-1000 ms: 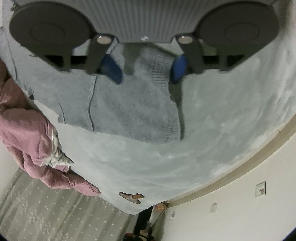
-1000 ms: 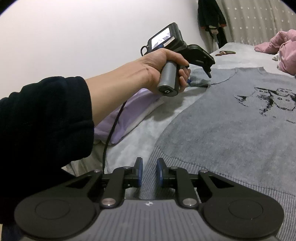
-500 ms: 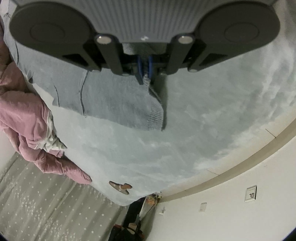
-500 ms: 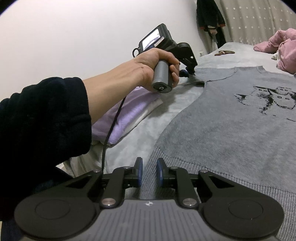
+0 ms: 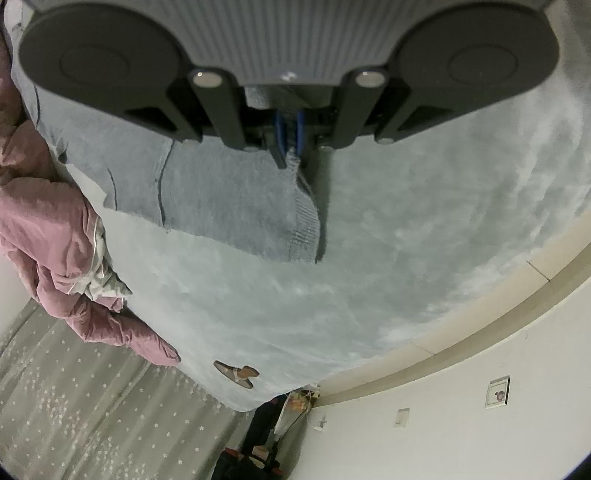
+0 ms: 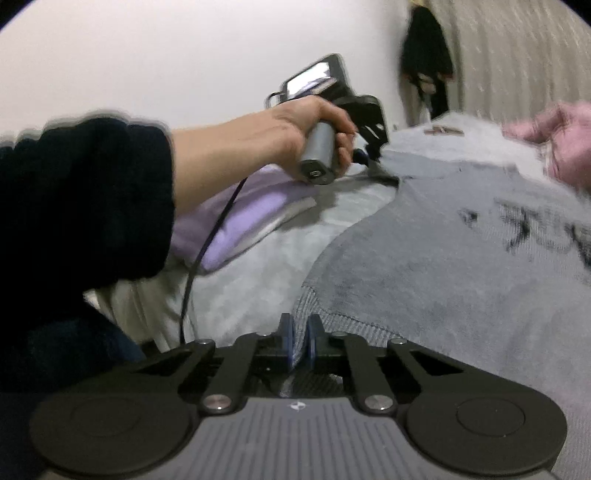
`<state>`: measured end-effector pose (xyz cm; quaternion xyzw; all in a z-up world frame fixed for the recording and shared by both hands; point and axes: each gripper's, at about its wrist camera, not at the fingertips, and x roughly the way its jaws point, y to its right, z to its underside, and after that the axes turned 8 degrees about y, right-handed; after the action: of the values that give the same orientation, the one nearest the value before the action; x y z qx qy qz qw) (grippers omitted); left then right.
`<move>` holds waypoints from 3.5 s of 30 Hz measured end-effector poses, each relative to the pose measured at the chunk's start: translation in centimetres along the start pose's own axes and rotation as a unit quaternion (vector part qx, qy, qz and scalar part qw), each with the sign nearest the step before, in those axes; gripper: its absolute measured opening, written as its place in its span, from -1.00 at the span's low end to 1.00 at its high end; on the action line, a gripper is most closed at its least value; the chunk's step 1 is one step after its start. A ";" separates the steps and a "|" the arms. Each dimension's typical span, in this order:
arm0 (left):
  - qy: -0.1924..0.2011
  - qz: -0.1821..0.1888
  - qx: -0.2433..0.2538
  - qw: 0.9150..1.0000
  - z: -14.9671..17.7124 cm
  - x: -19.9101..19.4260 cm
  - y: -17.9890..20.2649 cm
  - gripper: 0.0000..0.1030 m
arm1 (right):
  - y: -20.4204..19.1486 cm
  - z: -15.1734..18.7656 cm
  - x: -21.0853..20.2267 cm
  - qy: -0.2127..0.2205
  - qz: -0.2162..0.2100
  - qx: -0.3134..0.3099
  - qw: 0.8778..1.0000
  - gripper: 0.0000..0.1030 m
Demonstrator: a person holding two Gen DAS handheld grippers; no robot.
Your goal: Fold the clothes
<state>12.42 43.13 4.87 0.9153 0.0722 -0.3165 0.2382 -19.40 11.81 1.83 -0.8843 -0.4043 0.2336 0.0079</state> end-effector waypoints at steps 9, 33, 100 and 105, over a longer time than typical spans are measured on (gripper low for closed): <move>0.006 -0.005 -0.011 1.000 -0.5 -0.2 -0.7 -0.86 | 2.4 -0.3 -0.4 0.046 -0.051 0.099 0.993 -0.83; -0.008 -0.025 0.037 0.999 0.6 0.8 -0.2 -0.78 | 1.0 0.2 -0.8 0.019 -0.008 0.075 0.997 -0.86; 0.057 -0.043 0.006 0.997 -2.6 2.9 -1.4 -0.89 | 0.1 -2.8 -4.8 0.044 -0.062 0.150 0.986 -0.86; 0.056 -0.056 0.016 0.997 -2.4 3.3 -0.9 -0.89 | -0.3 -1.6 -3.7 0.011 -0.061 0.163 0.985 -0.86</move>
<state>16.09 45.06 4.14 0.9298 0.1313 -0.2791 0.2010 -21.04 9.64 4.87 -0.8476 -0.4135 0.2853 0.1706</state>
